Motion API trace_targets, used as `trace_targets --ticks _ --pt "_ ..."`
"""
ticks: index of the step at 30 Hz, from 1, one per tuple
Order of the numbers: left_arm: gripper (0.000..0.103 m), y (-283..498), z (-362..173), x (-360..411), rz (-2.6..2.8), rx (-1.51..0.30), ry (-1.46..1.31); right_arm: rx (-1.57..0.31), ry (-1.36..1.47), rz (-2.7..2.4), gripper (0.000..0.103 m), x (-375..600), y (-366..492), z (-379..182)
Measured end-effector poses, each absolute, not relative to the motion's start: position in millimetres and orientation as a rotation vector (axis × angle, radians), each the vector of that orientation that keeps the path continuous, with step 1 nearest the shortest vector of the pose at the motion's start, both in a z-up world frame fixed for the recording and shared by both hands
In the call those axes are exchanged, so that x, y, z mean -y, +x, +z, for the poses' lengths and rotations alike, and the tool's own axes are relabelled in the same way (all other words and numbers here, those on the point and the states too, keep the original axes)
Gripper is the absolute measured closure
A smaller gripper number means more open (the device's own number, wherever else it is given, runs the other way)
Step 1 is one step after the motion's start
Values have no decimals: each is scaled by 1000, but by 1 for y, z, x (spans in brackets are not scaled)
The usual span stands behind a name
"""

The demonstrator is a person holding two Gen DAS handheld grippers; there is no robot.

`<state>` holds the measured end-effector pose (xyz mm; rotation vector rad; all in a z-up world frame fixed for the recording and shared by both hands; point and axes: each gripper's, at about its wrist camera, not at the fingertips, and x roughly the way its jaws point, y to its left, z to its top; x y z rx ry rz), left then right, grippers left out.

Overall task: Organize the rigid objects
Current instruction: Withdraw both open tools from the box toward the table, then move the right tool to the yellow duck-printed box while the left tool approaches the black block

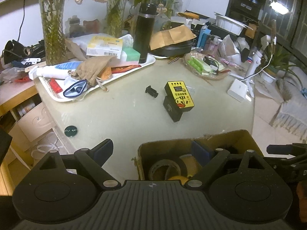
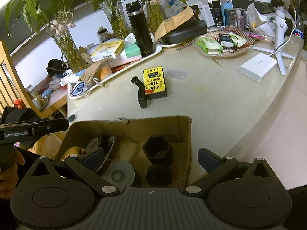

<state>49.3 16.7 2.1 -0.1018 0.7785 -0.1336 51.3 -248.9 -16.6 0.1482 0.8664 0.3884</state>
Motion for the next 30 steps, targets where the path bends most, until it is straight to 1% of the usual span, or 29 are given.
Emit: trace_targets --ticks 16,30 --pt "14 85 -2 -17 -147 -788 -63 -812 46 384 0 238 94 -11" --pt "14 120 -4 -14 -186 -804 19 -814 -3 405 0 229 146 -13"
